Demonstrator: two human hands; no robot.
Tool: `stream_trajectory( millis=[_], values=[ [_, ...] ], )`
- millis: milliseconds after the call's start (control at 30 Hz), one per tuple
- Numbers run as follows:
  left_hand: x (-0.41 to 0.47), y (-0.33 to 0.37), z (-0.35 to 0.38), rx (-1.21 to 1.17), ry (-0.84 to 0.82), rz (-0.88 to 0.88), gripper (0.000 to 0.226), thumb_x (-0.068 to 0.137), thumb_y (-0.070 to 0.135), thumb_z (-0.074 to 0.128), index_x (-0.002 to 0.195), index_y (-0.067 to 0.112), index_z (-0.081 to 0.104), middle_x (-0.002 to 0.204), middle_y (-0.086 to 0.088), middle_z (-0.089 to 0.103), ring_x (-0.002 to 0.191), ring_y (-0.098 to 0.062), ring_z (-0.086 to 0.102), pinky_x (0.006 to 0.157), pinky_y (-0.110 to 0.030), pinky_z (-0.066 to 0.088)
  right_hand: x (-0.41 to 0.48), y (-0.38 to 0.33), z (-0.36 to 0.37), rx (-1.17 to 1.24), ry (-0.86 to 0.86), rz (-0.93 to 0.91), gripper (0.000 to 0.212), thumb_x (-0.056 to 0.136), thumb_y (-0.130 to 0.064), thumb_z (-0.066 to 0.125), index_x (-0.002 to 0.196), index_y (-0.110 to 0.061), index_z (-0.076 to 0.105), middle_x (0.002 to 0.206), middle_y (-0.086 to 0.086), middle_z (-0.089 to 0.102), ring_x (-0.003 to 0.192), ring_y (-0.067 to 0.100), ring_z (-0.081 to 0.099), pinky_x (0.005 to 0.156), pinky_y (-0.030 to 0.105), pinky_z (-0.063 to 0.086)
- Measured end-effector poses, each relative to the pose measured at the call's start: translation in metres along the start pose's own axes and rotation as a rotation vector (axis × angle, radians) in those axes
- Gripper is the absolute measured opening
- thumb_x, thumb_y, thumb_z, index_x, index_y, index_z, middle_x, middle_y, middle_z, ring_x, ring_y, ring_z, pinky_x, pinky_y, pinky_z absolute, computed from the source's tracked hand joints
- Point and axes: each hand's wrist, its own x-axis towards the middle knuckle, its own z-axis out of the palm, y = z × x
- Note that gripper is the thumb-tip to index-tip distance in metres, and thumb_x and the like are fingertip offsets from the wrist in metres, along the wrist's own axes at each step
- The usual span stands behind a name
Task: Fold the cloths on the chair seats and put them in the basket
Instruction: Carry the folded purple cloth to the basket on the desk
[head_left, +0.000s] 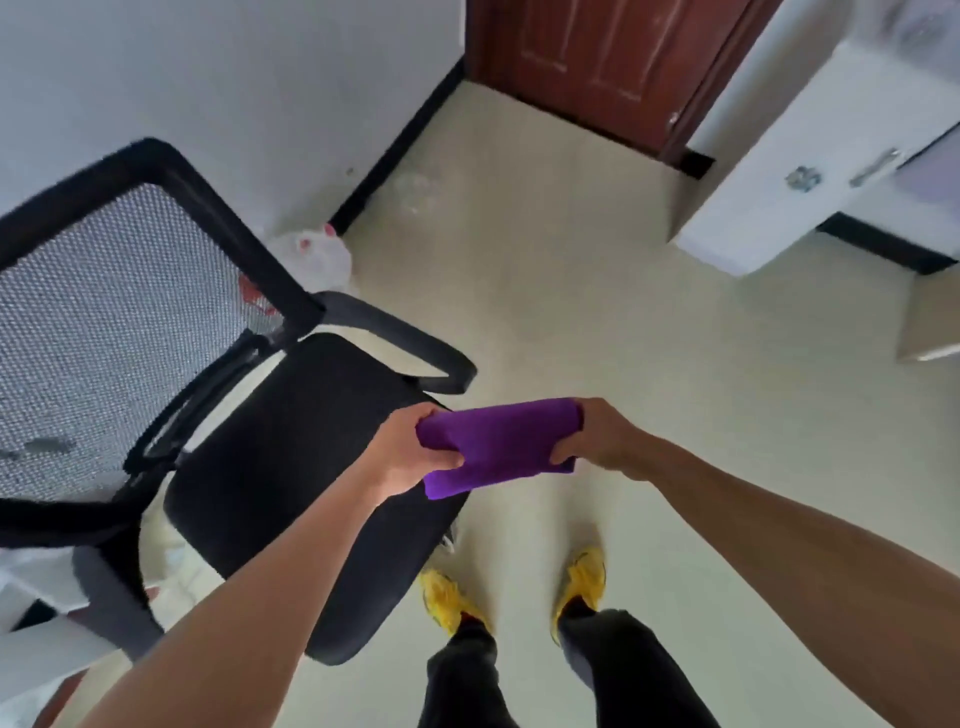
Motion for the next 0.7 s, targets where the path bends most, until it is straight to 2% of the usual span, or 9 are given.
stream_trajectory(
  millis=[67,167,200,267,367,467,567,700],
  values=[
    [0.009,0.053,0.021,0.107,-0.067,0.090,0.042,0.066,0.013,0.082,0.103,0.018,0.064,0.093,-0.003,0.069,0.085,-0.020,0.065,0.077,-0.035,0.055,-0.026,0.007,-0.042,0.021,0.099,-0.009,0.052,0.053,0.004,0.075,0.100,-0.017,0.066,0.094,0.006,0.070,0.086,0.022,0.064,0.065,0.027,0.055],
    [0.026,0.123,0.057,0.258,-0.119,0.214,0.042,0.068,0.016,0.080,0.105,0.019,0.060,0.093,0.001,0.066,0.084,-0.014,0.063,0.070,-0.026,0.052,-0.057,0.021,-0.103,-0.034,0.221,-0.068,0.078,0.053,-0.005,0.077,0.124,-0.020,0.051,0.106,0.003,0.059,0.092,0.022,0.058,0.070,0.029,0.052],
    [0.030,0.142,0.069,0.297,-0.128,0.246,0.040,0.068,0.016,0.079,0.103,0.021,0.060,0.092,0.002,0.065,0.083,-0.013,0.062,0.067,-0.023,0.050,-0.065,0.027,-0.121,-0.062,0.254,-0.093,0.078,0.056,-0.005,0.077,0.125,-0.025,0.048,0.106,0.001,0.058,0.090,0.020,0.058,0.069,0.028,0.051],
    [0.039,0.194,0.107,0.394,-0.131,0.314,0.038,0.066,0.015,0.077,0.100,0.023,0.060,0.089,0.005,0.065,0.080,-0.011,0.062,0.064,-0.019,0.047,-0.091,0.048,-0.172,-0.128,0.346,-0.132,0.063,0.057,-0.010,0.077,0.111,-0.032,0.052,0.095,-0.006,0.061,0.082,0.015,0.059,0.063,0.025,0.050],
    [0.053,0.263,0.163,0.522,-0.107,0.416,0.037,0.064,0.014,0.073,0.097,0.024,0.061,0.083,0.007,0.065,0.077,-0.011,0.061,0.063,-0.018,0.044,-0.123,0.076,-0.243,-0.277,0.445,-0.150,0.044,0.056,-0.022,0.076,0.092,-0.031,0.053,0.080,-0.014,0.060,0.073,0.015,0.058,0.061,0.027,0.047],
    [0.063,0.329,0.225,0.673,-0.086,0.536,0.034,0.067,0.016,0.070,0.098,0.024,0.059,0.086,0.007,0.065,0.079,-0.015,0.060,0.066,-0.024,0.046,-0.158,0.102,-0.310,-0.448,0.518,-0.187,0.043,0.062,-0.029,0.072,0.100,-0.026,0.052,0.086,-0.008,0.061,0.076,0.018,0.058,0.067,0.032,0.048],
    [0.069,0.383,0.274,0.882,-0.024,0.675,0.031,0.074,0.022,0.066,0.103,0.023,0.055,0.097,0.006,0.062,0.084,-0.020,0.060,0.075,-0.035,0.051,-0.183,0.119,-0.360,-0.649,0.607,-0.225,0.044,0.073,-0.030,0.066,0.113,-0.023,0.051,0.097,-0.001,0.060,0.082,0.021,0.058,0.068,0.030,0.044],
    [0.081,0.449,0.328,1.085,0.056,0.927,0.030,0.081,0.024,0.064,0.108,0.018,0.052,0.101,0.000,0.059,0.085,-0.021,0.059,0.071,-0.031,0.050,-0.205,0.139,-0.424,-0.911,0.789,-0.208,0.037,0.079,-0.027,0.059,0.114,-0.015,0.053,0.104,0.002,0.061,0.090,0.023,0.060,0.072,0.034,0.048]
  ],
)
